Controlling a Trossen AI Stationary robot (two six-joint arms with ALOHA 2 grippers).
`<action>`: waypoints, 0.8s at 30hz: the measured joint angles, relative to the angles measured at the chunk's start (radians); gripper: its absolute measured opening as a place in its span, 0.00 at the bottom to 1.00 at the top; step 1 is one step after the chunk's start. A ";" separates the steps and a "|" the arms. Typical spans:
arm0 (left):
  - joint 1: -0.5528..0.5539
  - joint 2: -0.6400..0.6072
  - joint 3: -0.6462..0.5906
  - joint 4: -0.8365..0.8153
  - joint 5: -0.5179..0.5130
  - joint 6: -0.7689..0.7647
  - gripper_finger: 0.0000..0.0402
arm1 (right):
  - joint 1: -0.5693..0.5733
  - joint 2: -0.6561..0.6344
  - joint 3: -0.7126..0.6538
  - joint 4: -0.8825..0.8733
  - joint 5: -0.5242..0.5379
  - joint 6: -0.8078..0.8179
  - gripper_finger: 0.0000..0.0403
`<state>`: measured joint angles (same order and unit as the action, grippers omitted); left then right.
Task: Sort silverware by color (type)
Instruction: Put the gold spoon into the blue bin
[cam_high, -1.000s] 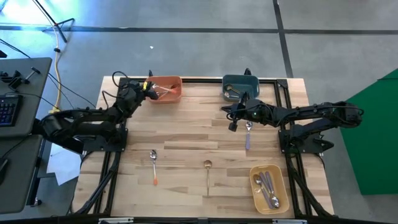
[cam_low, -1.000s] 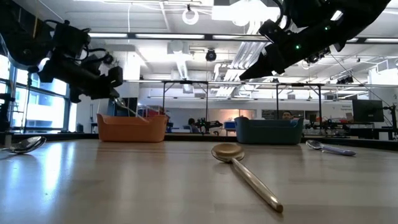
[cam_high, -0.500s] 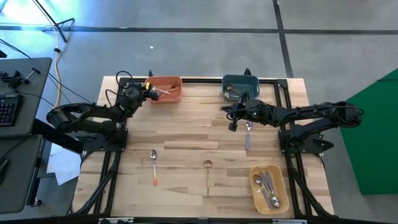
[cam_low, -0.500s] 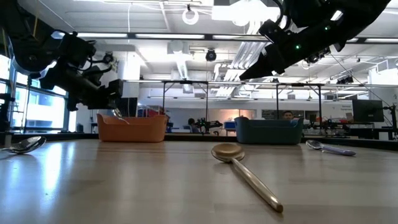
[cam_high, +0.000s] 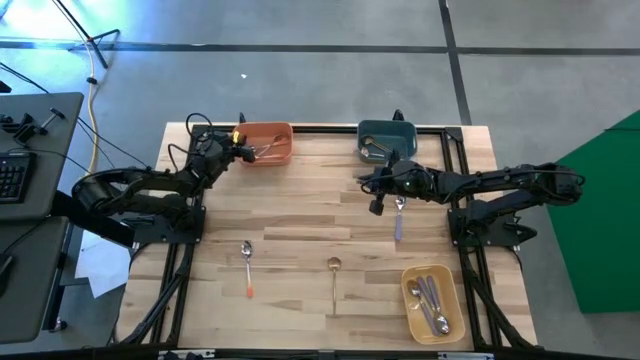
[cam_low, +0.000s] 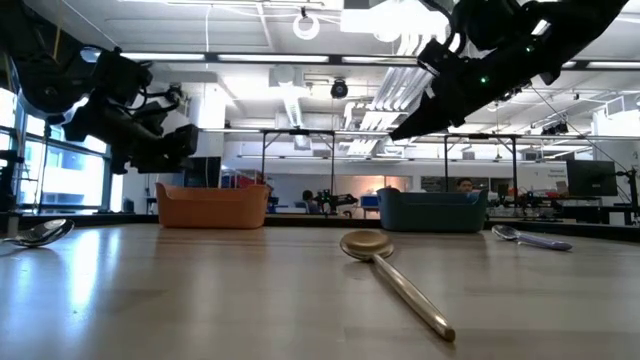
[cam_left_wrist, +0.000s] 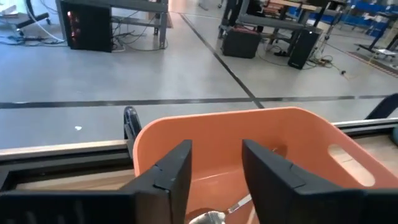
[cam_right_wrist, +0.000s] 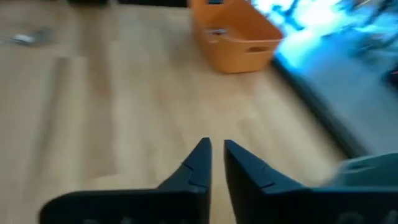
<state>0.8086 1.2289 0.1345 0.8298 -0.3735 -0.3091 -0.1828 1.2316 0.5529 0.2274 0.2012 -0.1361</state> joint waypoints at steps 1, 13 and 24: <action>-0.004 -0.007 0.000 -0.001 0.005 0.007 0.35 | 0.000 0.000 0.000 -0.006 -0.037 0.027 0.07; -0.246 -0.094 -0.057 0.007 0.054 0.103 0.41 | 0.213 0.221 0.000 0.079 -0.225 0.385 0.43; -0.553 -0.108 -0.124 0.068 0.321 0.207 0.41 | 0.367 0.488 0.025 0.323 -0.194 0.545 0.46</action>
<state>0.2559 1.1213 0.0109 0.8973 -0.0525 -0.1017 0.1839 1.7193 0.5780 0.5503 0.0074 0.4089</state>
